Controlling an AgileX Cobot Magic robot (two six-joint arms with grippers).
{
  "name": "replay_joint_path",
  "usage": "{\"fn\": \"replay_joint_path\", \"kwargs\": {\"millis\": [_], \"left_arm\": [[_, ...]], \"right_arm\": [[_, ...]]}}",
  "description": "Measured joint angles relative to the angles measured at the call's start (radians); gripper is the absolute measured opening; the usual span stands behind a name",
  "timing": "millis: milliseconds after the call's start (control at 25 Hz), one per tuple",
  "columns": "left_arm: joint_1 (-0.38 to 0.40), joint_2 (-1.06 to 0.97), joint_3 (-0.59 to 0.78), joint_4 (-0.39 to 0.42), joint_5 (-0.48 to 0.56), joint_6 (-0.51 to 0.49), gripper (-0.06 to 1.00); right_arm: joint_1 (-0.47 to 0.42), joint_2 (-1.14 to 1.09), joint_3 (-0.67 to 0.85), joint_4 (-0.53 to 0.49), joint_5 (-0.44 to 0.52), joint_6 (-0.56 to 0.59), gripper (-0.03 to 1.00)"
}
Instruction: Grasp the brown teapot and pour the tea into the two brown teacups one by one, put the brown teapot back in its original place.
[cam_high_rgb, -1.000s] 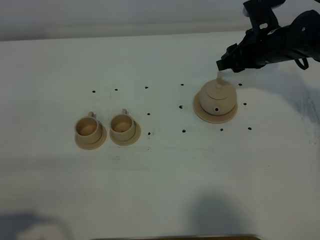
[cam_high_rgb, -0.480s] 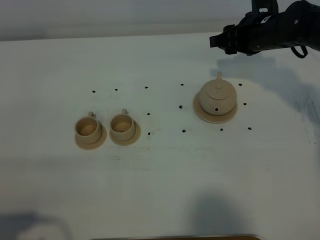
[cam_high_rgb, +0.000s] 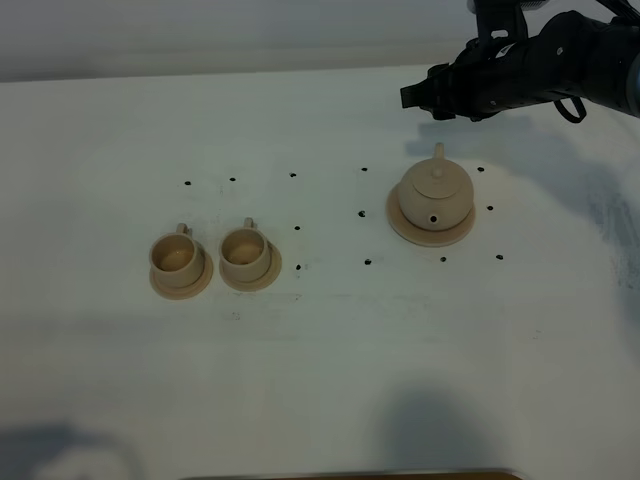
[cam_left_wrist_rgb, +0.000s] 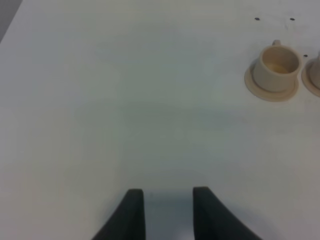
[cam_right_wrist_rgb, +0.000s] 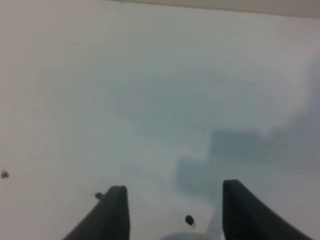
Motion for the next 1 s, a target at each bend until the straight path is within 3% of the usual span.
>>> {"fn": "replay_joint_path", "kwargs": {"millis": [1000], "left_arm": [[0.0,0.0,0.0,0.0,0.0,0.0,0.31]], "right_arm": [[0.013,0.133,-0.047,-0.04,0.023,-0.034,0.41]]}}
